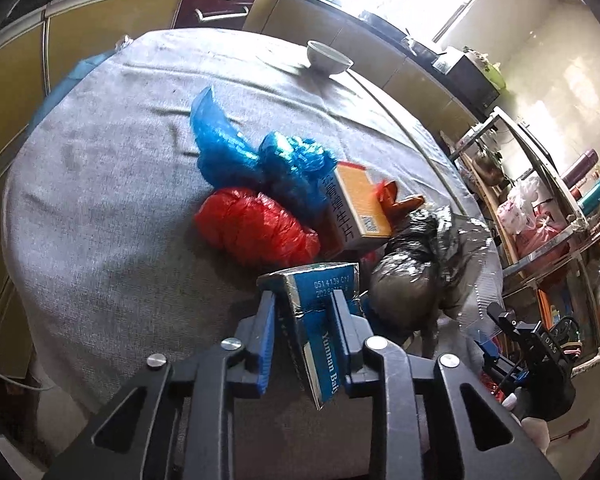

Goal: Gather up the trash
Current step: 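Close the right tool on the clear tray while the left tool grasps the blue Yunnan Baiyao packet, then carry both held items over the red basket and open both tools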

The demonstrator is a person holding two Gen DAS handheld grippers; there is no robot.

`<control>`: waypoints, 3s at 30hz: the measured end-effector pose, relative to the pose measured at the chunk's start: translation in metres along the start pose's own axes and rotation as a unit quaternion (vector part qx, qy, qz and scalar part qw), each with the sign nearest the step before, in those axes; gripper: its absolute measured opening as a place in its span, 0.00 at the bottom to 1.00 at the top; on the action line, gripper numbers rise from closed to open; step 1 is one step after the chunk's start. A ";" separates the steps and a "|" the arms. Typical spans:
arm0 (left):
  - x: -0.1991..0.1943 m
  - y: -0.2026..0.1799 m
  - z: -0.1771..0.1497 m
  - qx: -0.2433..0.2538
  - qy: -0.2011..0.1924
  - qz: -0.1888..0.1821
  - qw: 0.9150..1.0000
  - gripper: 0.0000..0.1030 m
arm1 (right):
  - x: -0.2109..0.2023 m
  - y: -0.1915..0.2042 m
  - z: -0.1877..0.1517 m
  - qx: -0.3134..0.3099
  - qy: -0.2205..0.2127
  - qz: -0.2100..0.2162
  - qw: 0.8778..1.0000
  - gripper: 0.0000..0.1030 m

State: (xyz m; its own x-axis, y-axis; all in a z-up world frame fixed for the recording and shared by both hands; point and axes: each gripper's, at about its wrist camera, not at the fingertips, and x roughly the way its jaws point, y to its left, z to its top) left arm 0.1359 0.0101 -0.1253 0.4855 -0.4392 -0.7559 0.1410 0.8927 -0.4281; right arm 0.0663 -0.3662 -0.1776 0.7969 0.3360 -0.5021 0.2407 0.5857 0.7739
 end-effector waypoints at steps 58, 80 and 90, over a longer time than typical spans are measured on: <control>-0.041 -0.063 -0.019 0.137 -0.062 -0.016 0.988 0.48 | -0.043 0.037 -0.015 -0.143 -0.033 -0.032 0.989 0.56; 0.079 -0.315 -0.121 0.427 0.101 -0.045 0.897 0.49 | -0.176 -0.099 -0.015 -0.122 -0.113 -0.196 0.966 0.58; 0.104 -0.342 -0.146 0.452 0.126 -0.025 0.882 0.58 | -0.188 -0.137 -0.011 -0.062 -0.107 -0.200 0.972 0.59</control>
State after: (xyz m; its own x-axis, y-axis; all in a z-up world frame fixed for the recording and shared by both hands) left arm 0.0117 -0.3555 -0.1297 0.2680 -0.3872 -0.8822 0.8435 0.5368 0.0207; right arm -0.1223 -0.5014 -0.1938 0.7537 -0.0911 -0.6509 0.4971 0.7270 0.4737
